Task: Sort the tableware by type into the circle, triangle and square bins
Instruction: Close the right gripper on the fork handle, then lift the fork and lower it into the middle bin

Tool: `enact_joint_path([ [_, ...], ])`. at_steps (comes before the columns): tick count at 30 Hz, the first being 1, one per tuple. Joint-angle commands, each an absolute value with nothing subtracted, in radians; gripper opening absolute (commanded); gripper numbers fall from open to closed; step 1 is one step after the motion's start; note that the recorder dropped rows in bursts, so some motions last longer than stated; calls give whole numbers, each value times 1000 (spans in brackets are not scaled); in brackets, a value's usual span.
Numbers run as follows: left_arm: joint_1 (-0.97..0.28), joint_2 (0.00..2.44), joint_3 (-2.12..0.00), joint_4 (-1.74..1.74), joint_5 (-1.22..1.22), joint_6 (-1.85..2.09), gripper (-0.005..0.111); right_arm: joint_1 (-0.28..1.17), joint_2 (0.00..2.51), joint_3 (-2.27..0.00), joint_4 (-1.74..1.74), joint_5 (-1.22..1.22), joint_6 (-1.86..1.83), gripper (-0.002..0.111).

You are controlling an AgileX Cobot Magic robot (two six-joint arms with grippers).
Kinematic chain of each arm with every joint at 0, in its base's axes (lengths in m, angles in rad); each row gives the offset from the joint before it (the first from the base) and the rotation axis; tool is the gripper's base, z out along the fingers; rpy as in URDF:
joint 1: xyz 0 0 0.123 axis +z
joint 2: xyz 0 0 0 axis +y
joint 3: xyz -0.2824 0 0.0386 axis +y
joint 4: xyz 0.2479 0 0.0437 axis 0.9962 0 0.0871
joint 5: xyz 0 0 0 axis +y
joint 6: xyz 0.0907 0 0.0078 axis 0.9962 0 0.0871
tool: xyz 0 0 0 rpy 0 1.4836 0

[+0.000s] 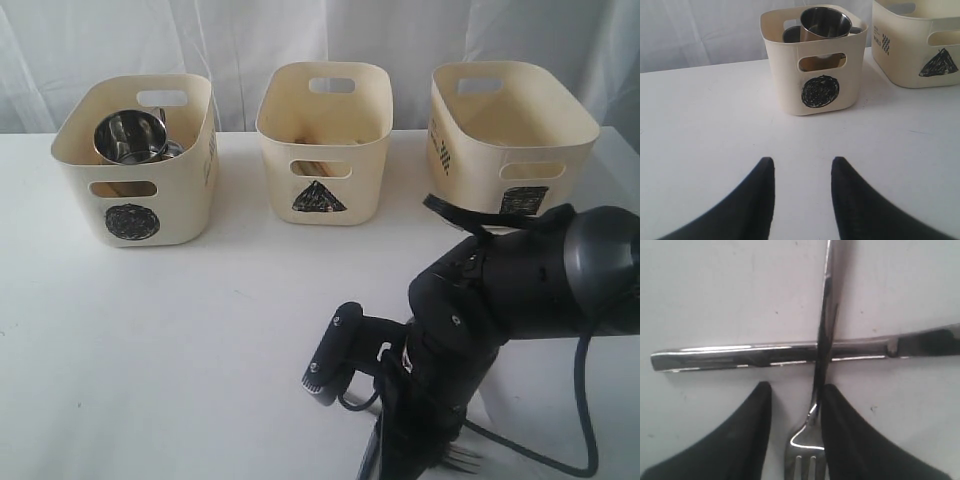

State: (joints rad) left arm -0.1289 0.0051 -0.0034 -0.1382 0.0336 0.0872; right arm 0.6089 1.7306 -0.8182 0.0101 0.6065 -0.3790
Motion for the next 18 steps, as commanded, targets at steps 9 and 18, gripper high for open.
enact_joint_path([
  [9,-128,0,0,-141,28,86,42,596,1712,-814,112,576,-387,0],
  [18,-128,0,0,-141,28,86,42,596,1551,-814,116,494,-296,0],
])
